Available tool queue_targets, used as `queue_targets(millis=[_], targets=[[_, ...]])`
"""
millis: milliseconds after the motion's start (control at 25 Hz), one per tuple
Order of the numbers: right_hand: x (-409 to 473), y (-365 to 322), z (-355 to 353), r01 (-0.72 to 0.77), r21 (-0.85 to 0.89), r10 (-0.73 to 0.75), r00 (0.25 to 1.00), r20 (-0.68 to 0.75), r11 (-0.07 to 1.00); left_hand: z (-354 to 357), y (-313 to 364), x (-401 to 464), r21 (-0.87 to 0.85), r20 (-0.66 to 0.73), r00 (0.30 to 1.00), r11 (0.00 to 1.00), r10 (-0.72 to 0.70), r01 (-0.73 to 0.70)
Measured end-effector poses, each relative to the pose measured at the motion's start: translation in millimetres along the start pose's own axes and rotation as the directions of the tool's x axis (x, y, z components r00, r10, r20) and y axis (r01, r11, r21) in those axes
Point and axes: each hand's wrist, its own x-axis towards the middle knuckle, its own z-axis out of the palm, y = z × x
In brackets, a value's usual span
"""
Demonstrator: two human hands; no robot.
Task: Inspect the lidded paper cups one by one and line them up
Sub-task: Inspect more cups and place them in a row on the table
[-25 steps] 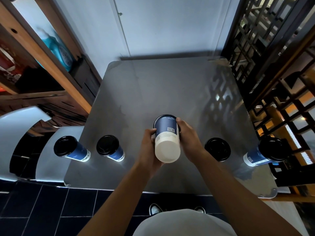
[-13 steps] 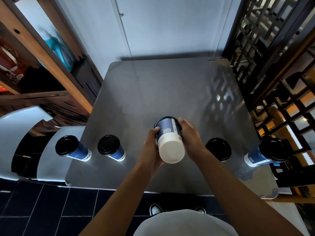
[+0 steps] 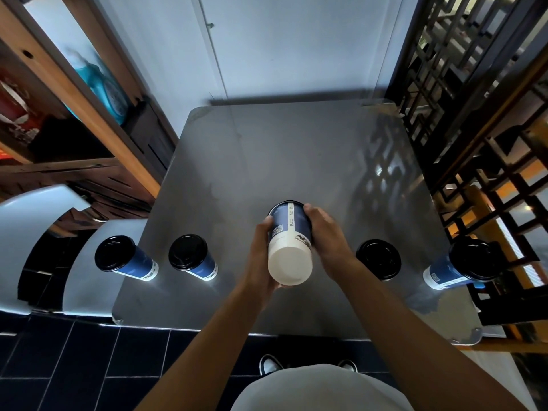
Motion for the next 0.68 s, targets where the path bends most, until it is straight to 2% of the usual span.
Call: queue_targets(millis=[160, 320, 680], targets=[[-0.2, 1.9, -1.0, 0.011, 0.009, -0.011, 1.0, 0.008, 1.0, -0.2, -0.6, 2.0, -0.074, -0.006, 0.999, 0.997, 0.039, -0.039], [1.4, 1.3, 0.0, -0.005, -0.002, 0.005, 1.0, 0.004, 1.0, -0.2, 0.2, -1.8, -0.106, -0.002, 1.0, 0.994, 0.01, -0.01], [-1.6, -1.1, -1.0, -0.014, -0.019, 0.014, 1.0, -0.005, 1.0, 2.4, 2.9, -7.7, -0.064, 0.007, 1.0, 0.998, -0.024, 0.025]])
